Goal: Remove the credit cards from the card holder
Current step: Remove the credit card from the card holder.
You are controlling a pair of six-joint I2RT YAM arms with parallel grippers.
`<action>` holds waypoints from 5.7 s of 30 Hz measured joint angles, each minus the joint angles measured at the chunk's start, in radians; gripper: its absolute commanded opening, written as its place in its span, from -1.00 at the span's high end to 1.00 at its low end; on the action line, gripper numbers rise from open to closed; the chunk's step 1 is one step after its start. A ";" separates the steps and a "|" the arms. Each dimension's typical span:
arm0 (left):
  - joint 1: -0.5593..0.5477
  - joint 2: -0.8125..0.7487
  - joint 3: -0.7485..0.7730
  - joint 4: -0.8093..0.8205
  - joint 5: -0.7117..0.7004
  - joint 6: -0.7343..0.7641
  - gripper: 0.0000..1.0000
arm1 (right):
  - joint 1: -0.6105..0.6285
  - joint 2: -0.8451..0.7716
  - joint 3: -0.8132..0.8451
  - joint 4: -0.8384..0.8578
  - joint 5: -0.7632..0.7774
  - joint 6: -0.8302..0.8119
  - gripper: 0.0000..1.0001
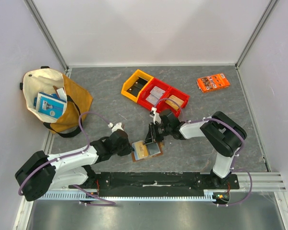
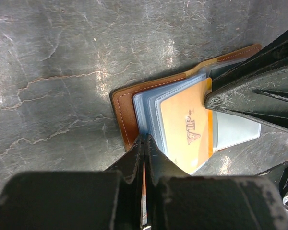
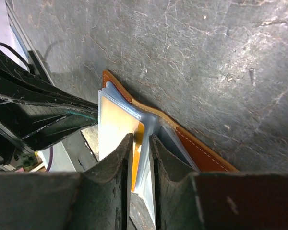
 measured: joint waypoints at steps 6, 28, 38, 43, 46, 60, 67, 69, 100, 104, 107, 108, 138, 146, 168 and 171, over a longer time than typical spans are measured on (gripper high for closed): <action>0.004 0.002 0.000 0.001 0.005 -0.002 0.96 | -0.016 0.010 -0.042 0.087 -0.034 0.035 0.67; 0.004 0.035 0.075 -0.054 0.044 0.007 0.96 | -0.010 0.019 -0.049 0.128 -0.110 0.057 0.58; 0.005 0.052 0.069 -0.042 0.054 0.005 0.96 | -0.010 0.021 -0.048 0.113 -0.111 0.048 0.54; 0.005 0.035 0.053 -0.035 0.056 0.002 0.96 | -0.008 0.036 -0.041 0.105 -0.117 0.046 0.53; 0.005 0.030 0.047 -0.029 0.056 -0.002 0.96 | -0.008 0.046 -0.031 0.103 -0.126 0.046 0.53; 0.005 -0.099 0.034 -0.102 0.056 -0.001 0.89 | 0.005 0.058 -0.013 0.095 -0.134 0.038 0.53; 0.005 -0.039 0.037 -0.118 0.063 -0.001 0.96 | 0.005 0.058 -0.012 0.094 -0.134 0.037 0.53; 0.005 -0.025 0.037 -0.118 0.071 -0.001 0.97 | 0.005 0.058 -0.012 0.094 -0.134 0.037 0.53; 0.006 0.074 0.083 -0.084 0.099 -0.001 0.97 | -0.076 0.056 -0.037 0.087 -0.220 0.020 0.73; 0.006 0.074 0.083 -0.084 0.099 -0.001 0.96 | -0.077 0.056 -0.042 0.093 -0.228 0.022 0.66; 0.006 0.069 0.083 -0.084 0.099 -0.001 0.95 | -0.076 0.056 -0.048 0.100 -0.230 0.023 0.67; 0.006 0.063 0.081 -0.087 0.099 -0.001 0.91 | -0.076 0.056 -0.050 0.104 -0.231 0.024 0.68; 0.006 0.052 0.063 -0.072 0.134 0.011 0.96 | -0.076 0.056 -0.054 0.098 -0.230 0.022 0.67; 0.006 0.085 0.083 -0.069 0.137 0.011 0.96 | -0.076 0.056 -0.057 0.095 -0.236 0.018 0.79; 0.006 0.080 0.093 -0.084 0.132 0.011 0.55 | -0.150 0.024 -0.072 -0.005 -0.257 -0.061 1.00; 0.006 0.036 0.093 -0.090 0.133 0.012 0.37 | -0.150 0.024 -0.072 -0.004 -0.257 -0.061 1.00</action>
